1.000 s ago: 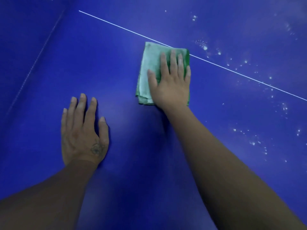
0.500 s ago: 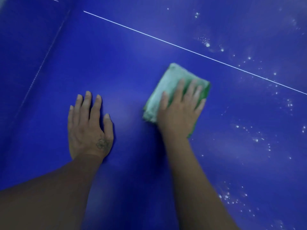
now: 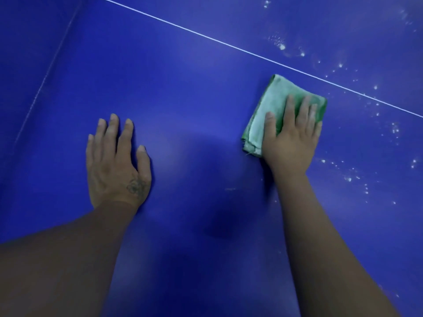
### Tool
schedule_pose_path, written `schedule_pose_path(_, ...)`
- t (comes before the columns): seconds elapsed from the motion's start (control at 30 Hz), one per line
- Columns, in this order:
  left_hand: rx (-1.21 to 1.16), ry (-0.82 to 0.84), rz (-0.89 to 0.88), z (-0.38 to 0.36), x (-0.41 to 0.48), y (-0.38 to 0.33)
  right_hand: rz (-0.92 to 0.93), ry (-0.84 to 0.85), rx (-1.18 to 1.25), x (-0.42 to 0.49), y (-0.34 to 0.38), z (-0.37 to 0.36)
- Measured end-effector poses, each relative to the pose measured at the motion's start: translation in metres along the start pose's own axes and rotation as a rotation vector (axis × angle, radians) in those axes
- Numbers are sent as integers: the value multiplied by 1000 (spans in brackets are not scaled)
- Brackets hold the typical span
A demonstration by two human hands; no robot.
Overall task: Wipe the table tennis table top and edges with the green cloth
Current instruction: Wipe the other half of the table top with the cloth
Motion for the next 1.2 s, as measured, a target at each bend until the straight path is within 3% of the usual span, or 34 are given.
schedule_pose_path(0.13, 6, 7, -1, -1, 0, 0, -30, -21, -37, -49, 40, -2)
schedule_pose_path(0.3, -4, -5, -8, -3, 1, 2, 382, -45, 42, -160, 102, -9)
schedule_pose_path(0.43, 8, 7, -3, -3, 1, 4, 645, 9, 48, -179, 76, -12)
schedule_pose_path(0.53, 14, 25, -2, -4, 0, 2, 544, -37, 13, -126, 30, -5)
schedule_pose_path(0.7, 24, 32, 3, -2, 0, 0, 123, -19, -11, -35, -29, 4)
schedule_pose_path(0.87, 23, 10, -12, 0, -1, -1, 12, -55, -39, -78, 1, 5)
schedule_pose_path(0.97, 29, 16, -7, 0, -2, 0, 229, -61, -26, -155, 36, -2)
schedule_pose_path(1.1, 36, 27, -9, 0, -3, -1, 591, 52, 22, -260, 45, -12)
schedule_pose_path(1.2, 51, 33, -21, -1, -4, 1, 745, 94, 17, -263, 18, -7)
Point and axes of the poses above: each hand's wrist, its own x-axis towards the middle knuckle, its own z-axis out of the back of the hand, y = z × x, the point moved 9 cm from there along x, towards the middle knuckle, and after that the axes turned 4 degrees about -x, right-handed, at the moved point
